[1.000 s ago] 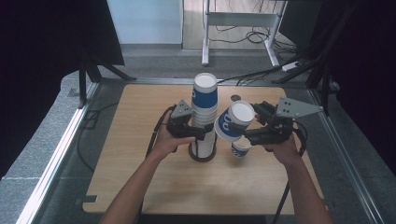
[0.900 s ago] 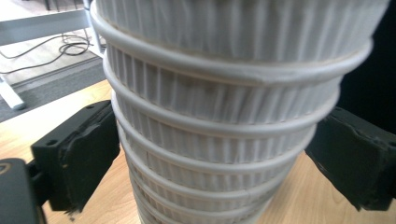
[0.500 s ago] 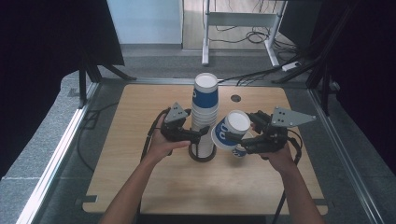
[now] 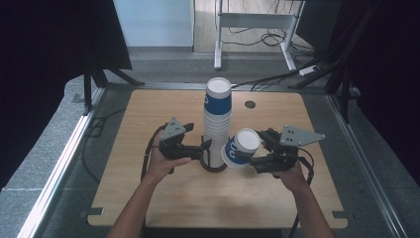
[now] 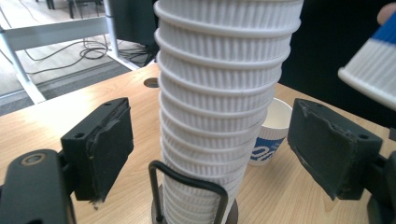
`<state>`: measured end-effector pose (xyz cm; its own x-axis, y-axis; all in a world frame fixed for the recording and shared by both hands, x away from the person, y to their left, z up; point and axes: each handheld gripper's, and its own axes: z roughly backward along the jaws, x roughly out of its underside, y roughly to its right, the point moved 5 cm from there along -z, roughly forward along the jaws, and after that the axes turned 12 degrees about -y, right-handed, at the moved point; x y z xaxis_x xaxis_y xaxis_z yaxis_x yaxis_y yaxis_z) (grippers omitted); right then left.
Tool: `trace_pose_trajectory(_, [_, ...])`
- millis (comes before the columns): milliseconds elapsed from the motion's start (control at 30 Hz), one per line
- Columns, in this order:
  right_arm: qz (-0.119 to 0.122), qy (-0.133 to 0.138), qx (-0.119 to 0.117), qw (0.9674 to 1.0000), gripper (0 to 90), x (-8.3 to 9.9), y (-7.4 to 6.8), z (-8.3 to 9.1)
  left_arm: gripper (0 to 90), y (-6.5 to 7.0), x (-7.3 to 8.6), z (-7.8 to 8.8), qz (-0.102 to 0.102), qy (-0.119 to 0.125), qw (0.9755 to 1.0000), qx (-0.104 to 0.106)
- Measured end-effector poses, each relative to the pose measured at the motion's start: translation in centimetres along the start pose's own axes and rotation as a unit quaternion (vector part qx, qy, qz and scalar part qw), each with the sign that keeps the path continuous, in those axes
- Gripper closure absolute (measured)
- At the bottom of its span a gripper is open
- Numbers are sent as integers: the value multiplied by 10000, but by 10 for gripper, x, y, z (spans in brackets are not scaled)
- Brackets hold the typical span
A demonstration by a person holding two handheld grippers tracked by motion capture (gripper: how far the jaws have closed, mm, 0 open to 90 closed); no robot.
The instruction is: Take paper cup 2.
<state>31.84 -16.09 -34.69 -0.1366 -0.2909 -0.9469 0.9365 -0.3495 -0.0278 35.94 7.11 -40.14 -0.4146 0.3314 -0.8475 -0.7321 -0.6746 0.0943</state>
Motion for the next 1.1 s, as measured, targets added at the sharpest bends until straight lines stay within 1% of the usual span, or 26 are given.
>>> trace_pose_trajectory(67, [-10, -30, -28, 10000, 271, 7, -2, -5, 149, -1, 3, 1, 44, 11, 10000, 33])
trace_pose_trajectory(167, [-28, -48, -38, 10000, 271, 12, -3, -7, 149, 0, 8, 3, 82, 14, 9999, 75])
trace_pose_trajectory(200, [-33, -73, -4, 10000, 271, 17, -4, -9, 149, 1, 12, 4, 136, 42, 9998, 119])
trace_pose_trajectory(233, [-33, -73, -4, 10000, 271, 17, -4, -9, 150, 1, 12, 4, 136, 42, 9998, 119])
trace_pose_trajectory(267, [-50, -87, -16, 9999, 271, 21, -5, -12, 150, 1, 14, 5, 173, 62, 9997, 154])
trace_pose_trajectory(333, [-72, -72, -34, 9999, 271, 23, -5, -12, 150, 2, 20, 5, 203, 67, 9996, 191])
trace_pose_trajectory(433, [-109, -52, -64, 9999, 271, 28, -6, -14, 150, 3, 28, 6, 250, 75, 9995, 201])
trace_pose_trajectory(467, [-121, -42, -81, 9999, 271, 30, -7, -15, 150, 3, 33, 7, 283, 74, 9993, 223])
trace_pose_trajectory(500, [-121, -42, -81, 9999, 271, 30, -7, -15, 150, 3, 33, 7, 283, 74, 9993, 223])
trace_pose_trajectory(567, [-147, -32, -104, 9998, 271, 34, -9, -16, 152, 3, 40, 9, 313, 67, 9992, 221])
trace_pose_trajectory(700, [-186, -29, -144, 9997, 271, 38, -9, -19, 152, 3, 46, 11, 363, 109, 9990, 217])
trace_pose_trajectory(933, [-271, -101, -213, 9994, 271, 50, -12, -29, 152, 7, 59, 15, 349, 91, 9990, 266])
trace_pose_trajectory(1033, [-294, -121, -221, 9993, 271, 53, -12, -32, 152, 9, 61, 16, 292, 61, 9992, 251])
trace_pose_trajectory(1067, [-305, -162, -222, 9992, 271, 55, -12, -36, 152, 10, 62, 18, 291, 86, 9991, 304])
trace_pose_trajectory(1100, [-305, -162, -222, 9992, 271, 55, -12, -36, 152, 10, 62, 18, 291, 86, 9991, 304])
